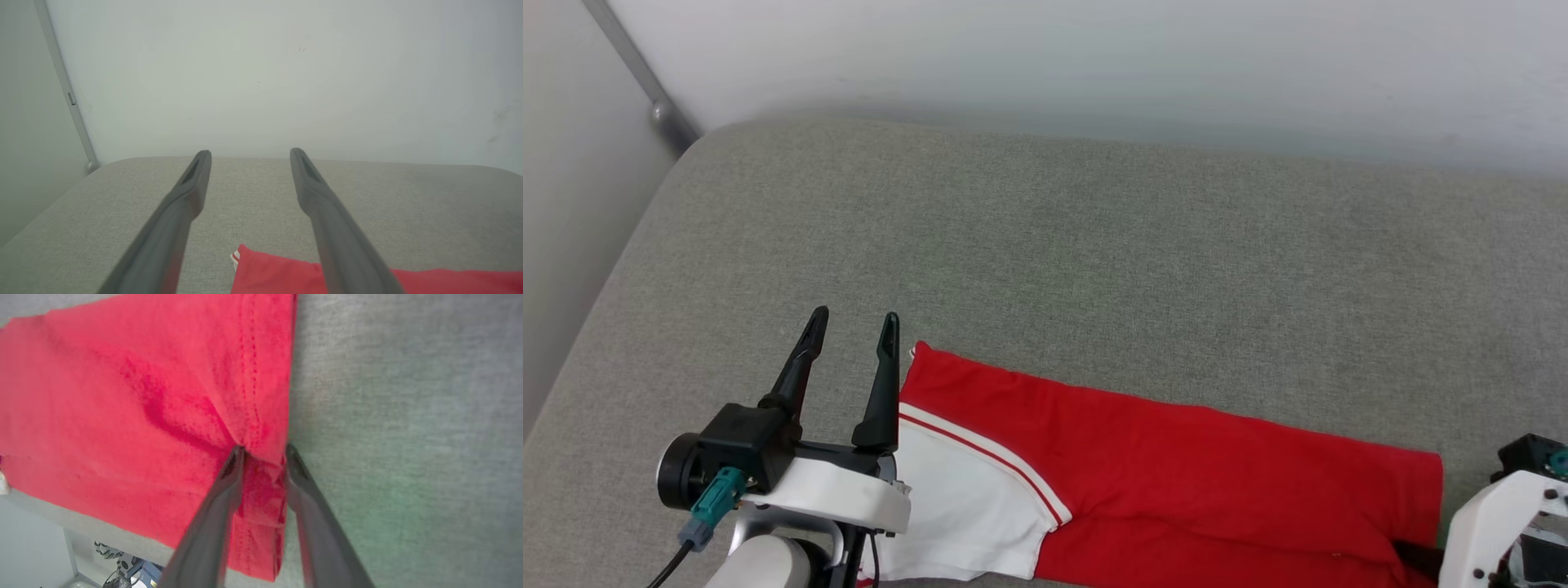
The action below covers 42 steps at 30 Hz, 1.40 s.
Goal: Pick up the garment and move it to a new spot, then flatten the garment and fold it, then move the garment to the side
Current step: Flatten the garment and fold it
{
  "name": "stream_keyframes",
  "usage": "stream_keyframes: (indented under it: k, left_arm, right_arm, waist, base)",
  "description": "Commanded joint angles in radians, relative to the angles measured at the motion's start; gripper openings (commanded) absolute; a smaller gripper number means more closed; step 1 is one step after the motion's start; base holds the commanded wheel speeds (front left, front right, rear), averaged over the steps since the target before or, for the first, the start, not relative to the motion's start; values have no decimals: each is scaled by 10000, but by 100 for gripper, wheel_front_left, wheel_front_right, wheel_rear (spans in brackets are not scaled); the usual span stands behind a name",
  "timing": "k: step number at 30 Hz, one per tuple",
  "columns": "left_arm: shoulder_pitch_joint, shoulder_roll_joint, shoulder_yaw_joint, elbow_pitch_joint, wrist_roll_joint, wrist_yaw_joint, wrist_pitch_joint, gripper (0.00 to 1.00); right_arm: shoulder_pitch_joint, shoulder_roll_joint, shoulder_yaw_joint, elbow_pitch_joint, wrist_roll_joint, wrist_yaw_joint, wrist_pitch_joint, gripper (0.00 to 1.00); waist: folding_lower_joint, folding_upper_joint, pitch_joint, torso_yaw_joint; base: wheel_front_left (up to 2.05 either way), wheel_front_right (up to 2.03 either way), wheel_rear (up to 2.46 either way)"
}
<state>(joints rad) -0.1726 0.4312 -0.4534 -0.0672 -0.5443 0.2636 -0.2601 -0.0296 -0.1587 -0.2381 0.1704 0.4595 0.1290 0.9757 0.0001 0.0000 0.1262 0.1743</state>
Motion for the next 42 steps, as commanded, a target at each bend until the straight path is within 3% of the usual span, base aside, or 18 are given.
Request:
stream_keyframes:
  k: [1, 16, 23, 28, 34, 42]
  left_arm:
    - [55, -51, 47, 31, 113, -59, -68, 100]
    - [771, 328, 206, 207, 150, 227, 137, 100]
    - [1120, 438, 273, 46, 33, 416, 190, 100]
    - [1210, 485, 198, 33, 49, 448, 288, 100]
    - [1257, 464, 171, 87, -26, 479, 343, 100]
    - [1072, 460, 107, 139, -80, 403, 400, 100]
  right_arm:
    - [81, 410, 454, 396, 235, 28, 71, 0]
    - [-525, -525, 497, -347, 528, 13, -95, 0]
    - [-418, -736, -735, -491, 263, 14, -45, 0]
    - [-349, -965, -2574, -882, -333, 14, 162, 0]
    - [-418, -406, -2671, -1095, -138, 14, 697, 0]
    - [-486, 960, -1400, -1022, 1352, 14, 1597, 0]
  waist:
    - [-1, 0, -39, -52]
    - [-1, 0, -951, -677]
    - [-1, 0, -1144, -965]
    - [-1, 0, -1226, -1075]
    - [-1, 0, -1243, -1166]
    - [-1, 0, -1228, -1143]
  base:
    - [0, 0, 0]
    - [0, 0, 0]
    - [0, 0, 0]
    - [0, 0, 0]
    - [0, 0, 0]
    - [0, 0, 0]
